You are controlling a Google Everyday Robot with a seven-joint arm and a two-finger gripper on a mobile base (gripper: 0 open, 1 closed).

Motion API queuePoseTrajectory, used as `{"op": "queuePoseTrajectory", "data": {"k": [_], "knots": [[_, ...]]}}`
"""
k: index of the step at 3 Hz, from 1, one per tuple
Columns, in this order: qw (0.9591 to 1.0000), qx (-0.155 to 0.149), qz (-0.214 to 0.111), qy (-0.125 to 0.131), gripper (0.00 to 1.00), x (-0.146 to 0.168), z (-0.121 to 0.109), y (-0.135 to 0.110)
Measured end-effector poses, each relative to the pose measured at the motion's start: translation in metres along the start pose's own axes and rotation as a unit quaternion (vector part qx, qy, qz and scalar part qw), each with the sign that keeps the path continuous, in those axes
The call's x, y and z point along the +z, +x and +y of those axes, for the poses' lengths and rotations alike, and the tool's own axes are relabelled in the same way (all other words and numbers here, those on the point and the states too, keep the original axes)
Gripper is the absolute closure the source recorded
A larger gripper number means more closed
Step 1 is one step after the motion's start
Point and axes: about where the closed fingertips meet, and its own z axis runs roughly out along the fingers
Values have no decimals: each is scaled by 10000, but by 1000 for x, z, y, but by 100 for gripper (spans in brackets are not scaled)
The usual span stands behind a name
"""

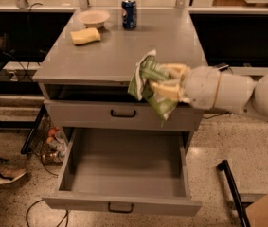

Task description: Pick green jalapeno chip bag from middle drawer and place on counter

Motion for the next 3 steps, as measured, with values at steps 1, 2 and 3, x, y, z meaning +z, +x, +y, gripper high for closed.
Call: {"op": "queuePoseTrajectory", "data": {"k": [1,2,3], "knots": [[9992,-294,8,271,100,22,-46,-36],[9975,-414,171,546,100,42,-86,-57],[9962,-415,405,647,100,65,-118,-63]]}}
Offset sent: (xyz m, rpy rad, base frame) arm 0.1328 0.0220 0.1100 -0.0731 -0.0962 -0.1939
